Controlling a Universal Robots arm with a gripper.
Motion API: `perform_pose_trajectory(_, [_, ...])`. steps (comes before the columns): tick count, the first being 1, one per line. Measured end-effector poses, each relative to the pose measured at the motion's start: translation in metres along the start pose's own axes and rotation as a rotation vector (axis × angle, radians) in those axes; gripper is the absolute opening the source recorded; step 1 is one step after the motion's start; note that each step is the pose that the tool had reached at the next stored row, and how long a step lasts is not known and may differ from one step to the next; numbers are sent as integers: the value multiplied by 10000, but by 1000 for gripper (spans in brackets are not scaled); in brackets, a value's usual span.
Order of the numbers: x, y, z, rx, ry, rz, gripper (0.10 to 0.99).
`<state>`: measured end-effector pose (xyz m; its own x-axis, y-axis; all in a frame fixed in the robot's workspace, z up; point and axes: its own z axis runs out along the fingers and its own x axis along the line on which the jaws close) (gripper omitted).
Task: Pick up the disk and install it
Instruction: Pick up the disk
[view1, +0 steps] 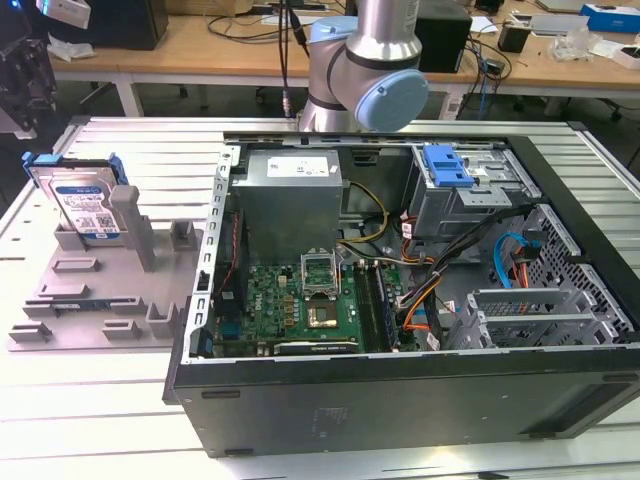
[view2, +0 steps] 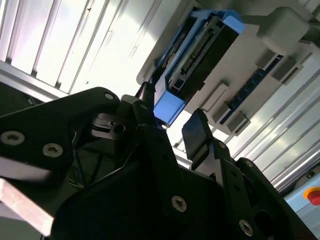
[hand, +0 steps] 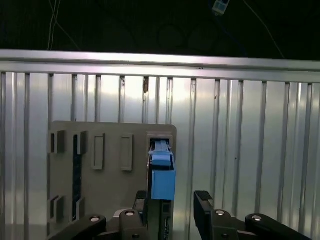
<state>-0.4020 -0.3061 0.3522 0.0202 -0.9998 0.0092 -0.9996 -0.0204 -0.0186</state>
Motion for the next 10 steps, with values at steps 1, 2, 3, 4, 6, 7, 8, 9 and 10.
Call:
perform_pose_trajectory(1, [0,0,2,-13,4,124,498])
perform_pose_trajectory(2, [2,0,2,-30,6,184,498])
perform_pose_trajectory(3, [2,0,3,-32,5,185,498])
perform_pose_trajectory(4, [1,0,3,-35,5,185,498])
perform_pose_trajectory(6, [8,-1,4,-61,6,183,498])
perform_pose_trajectory(7, [11,-1,5,-67,7,184,498])
perform_pose_trajectory(8, [12,0,6,-76,7,185,498])
perform_pose_trajectory(9, [16,1,13,-81,7,186,498])
perform_pose_trajectory(10, [23,1,22,-86,6,184,498])
